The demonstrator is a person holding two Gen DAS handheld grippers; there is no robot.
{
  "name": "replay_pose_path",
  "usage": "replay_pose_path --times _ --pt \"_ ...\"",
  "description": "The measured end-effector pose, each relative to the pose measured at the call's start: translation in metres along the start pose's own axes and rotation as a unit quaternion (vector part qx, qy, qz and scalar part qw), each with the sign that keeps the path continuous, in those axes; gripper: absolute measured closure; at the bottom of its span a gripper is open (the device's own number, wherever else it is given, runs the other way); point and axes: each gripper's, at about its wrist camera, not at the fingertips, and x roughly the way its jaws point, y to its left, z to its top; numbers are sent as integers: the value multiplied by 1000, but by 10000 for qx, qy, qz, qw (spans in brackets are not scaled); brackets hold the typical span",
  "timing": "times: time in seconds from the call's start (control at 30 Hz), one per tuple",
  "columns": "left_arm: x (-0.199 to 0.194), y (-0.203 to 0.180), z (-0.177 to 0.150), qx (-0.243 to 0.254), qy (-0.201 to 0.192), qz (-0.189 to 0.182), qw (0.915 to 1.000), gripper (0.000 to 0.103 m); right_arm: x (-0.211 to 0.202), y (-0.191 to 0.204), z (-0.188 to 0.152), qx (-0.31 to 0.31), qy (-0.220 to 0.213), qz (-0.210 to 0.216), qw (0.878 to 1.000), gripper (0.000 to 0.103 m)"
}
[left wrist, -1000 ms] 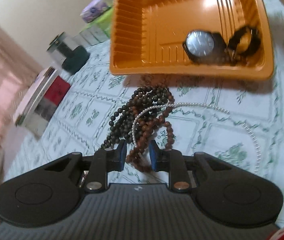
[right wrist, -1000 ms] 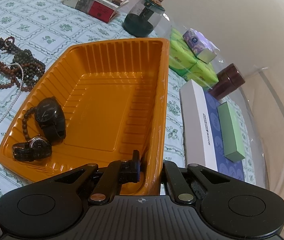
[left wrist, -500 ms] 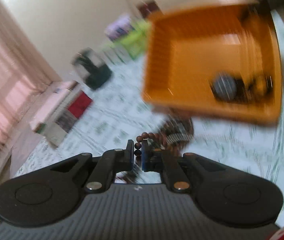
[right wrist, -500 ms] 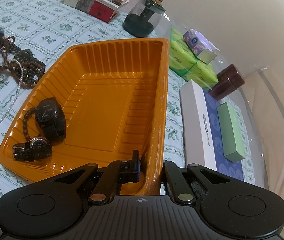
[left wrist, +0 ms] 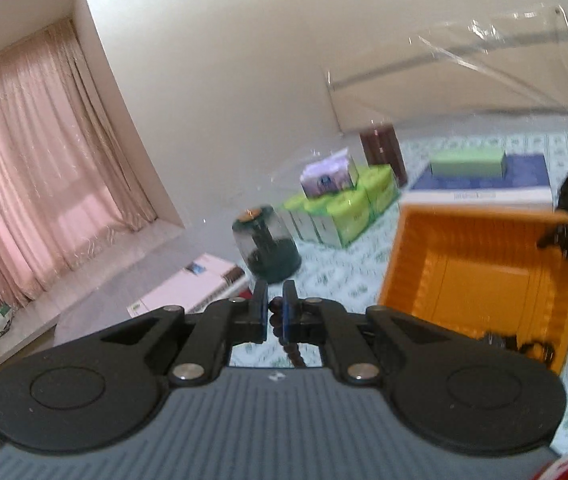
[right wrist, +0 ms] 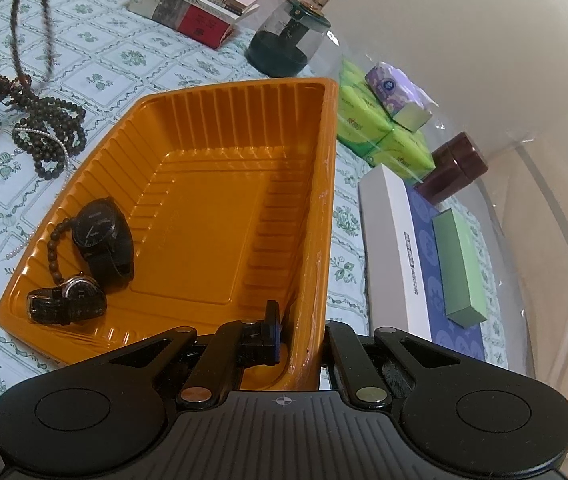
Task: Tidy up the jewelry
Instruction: 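Grasp the brown beaded strand with the left gripper and lift it, then lower the brown beaded strand into the orange tray and open the left gripper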
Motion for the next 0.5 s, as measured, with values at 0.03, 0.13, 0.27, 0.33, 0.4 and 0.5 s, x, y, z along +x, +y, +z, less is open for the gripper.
replay_pose_path --times 0.03,0.13,0.27,0.33,0.4,0.5 --pt "-2 2 4 -21 -52 -12 10000 97 0 0 0 1 1 -1 10000 99" --pt "-3 3 14 -25 -142 -75 9999 97 0 0 0 -4 0 3 10000 99" --pt "0 -3 23 -47 -173 -230 9996 97 0 0 0 -1 -8 5 10000 99" --pt "2 -8 26 -99 -185 -354 9992 97 0 0 0 4 -8 6 10000 99" --pt "4 -14 27 -152 -188 -484 9985 97 0 0 0 2 -5 5 10000 99" --pt "14 -28 32 -204 -170 -699 9972 97 -1 0 1 2 0 14 10000 99"
